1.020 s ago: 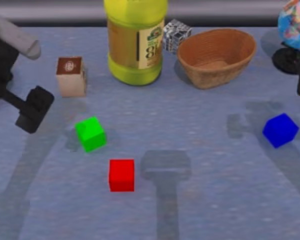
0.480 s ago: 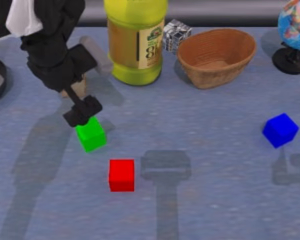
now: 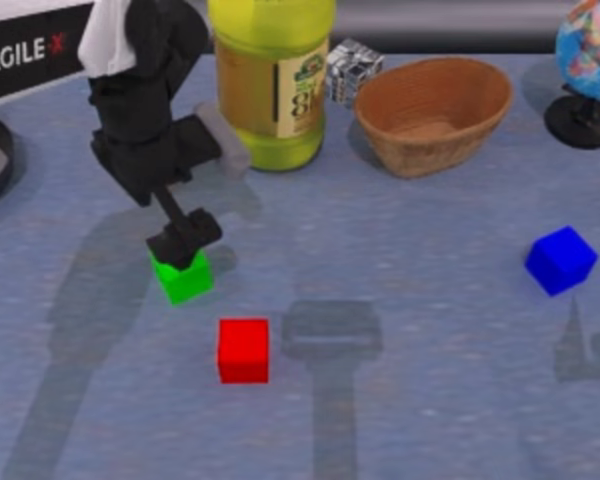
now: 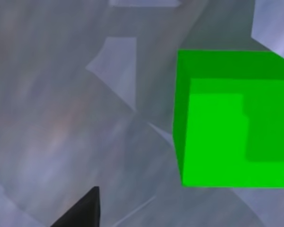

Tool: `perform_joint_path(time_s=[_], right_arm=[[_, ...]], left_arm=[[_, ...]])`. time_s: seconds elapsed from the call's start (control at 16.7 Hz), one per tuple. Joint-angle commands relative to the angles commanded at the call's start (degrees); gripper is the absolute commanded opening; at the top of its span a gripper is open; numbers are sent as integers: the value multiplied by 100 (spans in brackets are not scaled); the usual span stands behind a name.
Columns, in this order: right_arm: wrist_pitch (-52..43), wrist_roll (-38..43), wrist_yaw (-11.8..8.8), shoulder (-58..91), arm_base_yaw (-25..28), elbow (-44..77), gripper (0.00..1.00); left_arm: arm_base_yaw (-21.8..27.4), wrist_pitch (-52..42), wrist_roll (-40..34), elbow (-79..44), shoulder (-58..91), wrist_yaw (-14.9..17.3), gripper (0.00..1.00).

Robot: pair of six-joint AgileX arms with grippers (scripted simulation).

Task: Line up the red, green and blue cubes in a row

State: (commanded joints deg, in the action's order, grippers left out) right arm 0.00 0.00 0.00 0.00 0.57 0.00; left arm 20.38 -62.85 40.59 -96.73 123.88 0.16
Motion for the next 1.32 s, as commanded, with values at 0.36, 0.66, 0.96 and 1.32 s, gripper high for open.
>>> perform_joint_path(time_s=[0.36,0.66,0.96,1.32], right_arm=[[0,0,0,0,0,0,100],[0,0,0,0,0,0,100],[0,0,0,0,0,0,100],[0,0,0,0,0,0,100]], left_arm=[[-15,199,13,90,112,1,100],[-8,1106,15,626,481,5,100],[-7,1507,15,859,648,6,100],[-7,1507,15,859,648,6,70]])
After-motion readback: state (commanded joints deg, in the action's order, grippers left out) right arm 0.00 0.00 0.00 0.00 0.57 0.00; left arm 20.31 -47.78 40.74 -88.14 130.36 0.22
